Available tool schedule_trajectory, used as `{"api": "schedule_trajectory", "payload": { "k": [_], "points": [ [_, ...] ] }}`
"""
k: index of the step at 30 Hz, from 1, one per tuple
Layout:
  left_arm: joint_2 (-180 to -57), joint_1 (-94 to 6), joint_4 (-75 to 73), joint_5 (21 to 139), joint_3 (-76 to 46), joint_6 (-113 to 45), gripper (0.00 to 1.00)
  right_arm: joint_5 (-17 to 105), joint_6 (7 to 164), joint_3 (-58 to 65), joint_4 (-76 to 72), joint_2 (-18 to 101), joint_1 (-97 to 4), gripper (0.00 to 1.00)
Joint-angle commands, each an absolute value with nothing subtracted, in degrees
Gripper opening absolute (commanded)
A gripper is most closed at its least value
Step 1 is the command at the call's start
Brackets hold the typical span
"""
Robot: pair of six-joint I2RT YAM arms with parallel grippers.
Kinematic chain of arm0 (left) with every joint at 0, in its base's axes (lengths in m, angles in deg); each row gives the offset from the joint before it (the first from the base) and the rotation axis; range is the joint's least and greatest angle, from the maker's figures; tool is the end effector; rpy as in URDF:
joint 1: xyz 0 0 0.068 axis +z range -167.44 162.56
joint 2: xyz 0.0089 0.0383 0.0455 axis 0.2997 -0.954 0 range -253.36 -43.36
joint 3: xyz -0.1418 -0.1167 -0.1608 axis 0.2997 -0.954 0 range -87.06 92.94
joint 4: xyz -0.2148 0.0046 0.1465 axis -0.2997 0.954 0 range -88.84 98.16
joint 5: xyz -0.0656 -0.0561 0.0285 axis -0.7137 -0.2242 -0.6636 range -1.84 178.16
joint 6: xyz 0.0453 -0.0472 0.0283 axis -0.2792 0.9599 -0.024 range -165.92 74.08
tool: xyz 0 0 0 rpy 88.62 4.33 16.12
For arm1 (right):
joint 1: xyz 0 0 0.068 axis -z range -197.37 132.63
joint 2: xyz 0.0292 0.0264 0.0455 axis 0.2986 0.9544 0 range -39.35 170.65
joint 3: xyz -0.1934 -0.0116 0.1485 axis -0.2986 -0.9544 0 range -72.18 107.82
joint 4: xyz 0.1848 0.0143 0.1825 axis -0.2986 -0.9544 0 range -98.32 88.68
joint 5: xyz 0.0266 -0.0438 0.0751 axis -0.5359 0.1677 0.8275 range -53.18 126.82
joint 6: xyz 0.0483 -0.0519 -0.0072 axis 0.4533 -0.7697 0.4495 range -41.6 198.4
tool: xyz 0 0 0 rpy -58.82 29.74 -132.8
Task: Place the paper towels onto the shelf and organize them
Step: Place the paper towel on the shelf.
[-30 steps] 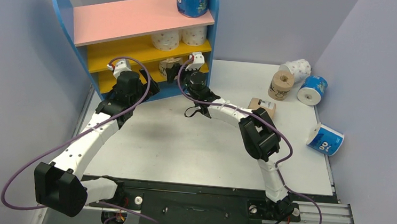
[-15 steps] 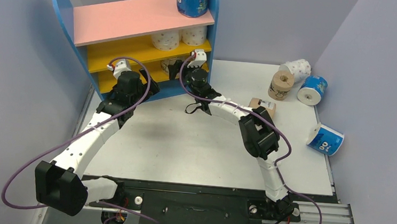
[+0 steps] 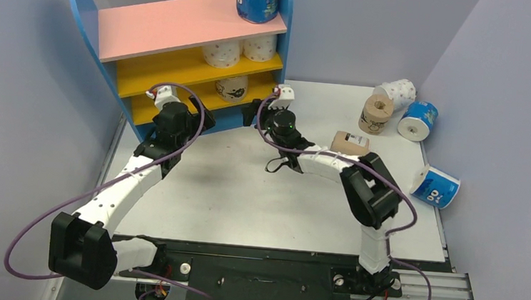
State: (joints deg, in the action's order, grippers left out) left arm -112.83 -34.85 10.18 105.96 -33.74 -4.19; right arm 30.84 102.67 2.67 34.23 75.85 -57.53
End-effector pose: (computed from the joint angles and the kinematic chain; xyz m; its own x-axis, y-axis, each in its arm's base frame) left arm 0.2972 -0.0745 0.2674 -0.3169 -0.5649 -0.7619 -0.2546 0.8245 -0.5054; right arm 0.3677 0.3024 0.2024 -0.2893 0.2909 -0.9120 -0.4861 0.7761 0.4017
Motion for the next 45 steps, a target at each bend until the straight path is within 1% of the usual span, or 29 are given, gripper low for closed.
{"api": "schedule_trajectory", "payload": {
  "k": [1, 4, 6, 8, 9, 10, 12, 13, 15, 20, 22, 23, 27, 31, 37, 45],
  "points": [
    [-111.42, -34.40, -2.15, 105.48, -35.69, -9.22, 0.94, 29.19, 105.67, -6.20, 44.22, 62.25, -57.63, 0.74],
    [-112.33, -34.24, -11.20, 102.54, -37.61, -14.56, 0.94, 28.51, 108.37, -16.59, 47.56, 56.48, -58.24, 0.74],
    [-113.37, -33.88, -18.46, 98.77, -39.61, -17.88, 0.94, 28.01, 110.41, -23.06, 49.56, 52.46, -59.30, 0.74],
    [-115.12, -33.10, -23.65, 92.56, -40.26, -21.50, 0.93, 27.16, 111.92, -29.47, 51.10, 48.54, -61.34, 0.74],
    [-116.69, -32.87, -24.16, 89.39, -39.79, -22.51, 0.93, 25.81, 111.98, -33.38, 51.73, 46.06, -63.50, 0.74],
    [-117.38, -32.67, -22.59, 88.78, -38.00, -23.48, 0.94, 24.99, 111.85, -35.16, 51.88, 43.57, -64.74, 0.74],
    [-119.21, -31.78, -17.87, 88.24, -34.98, -23.49, 1.00, 22.65, 110.86, -39.91, 51.63, 39.89, -68.12, 0.74],
    [-120.09, -30.89, -15.26, 88.18, -34.21, -23.23, 0.97, 21.28, 110.09, -42.78, 50.92, 38.55, -70.14, 0.74],
    [-120.35, -29.34, -13.64, 86.93, -33.27, -21.37, 0.97, 19.02, 109.15, -46.81, 49.36, 34.21, -72.73, 0.74],
    [-117.91, -27.21, -17.11, 85.44, -37.73, -19.90, 0.96, 14.37, 108.18, -56.09, 44.15, 21.65, -76.19, 0.74],
    [-117.32, -26.98, -19.88, 85.76, -40.02, -20.82, 0.96, 12.87, 108.27, -58.70, 41.81, 17.20, -76.68, 0.74],
    [-117.17, -26.96, -24.00, 85.47, -42.63, -22.27, 0.96, 12.54, 108.28, -59.38, 41.16, 15.78, -76.82, 0.74],
    [-118.58, -26.94, -38.52, 79.01, -48.87, -28.34, 0.96, 10.29, 108.44, -62.93, 38.41, 8.94, -77.21, 0.74],
    [-122.01, -26.92, -40.97, 76.38, -47.60, -30.51, 0.97, 9.47, 109.09, -65.50, 36.84, 5.23, -77.25, 0.74],
    [-125.20, -26.87, -49.75, 72.38, -46.92, -31.01, 0.96, 8.92, 109.70, -67.30, 34.30, 1.73, -77.26, 0.74],
    [-131.18, -26.88, -56.23, 72.75, -45.01, -32.66, 0.97, 7.82, 109.89, -68.17, 32.42, -0.54, -77.31, 0.74]
  ]
}}
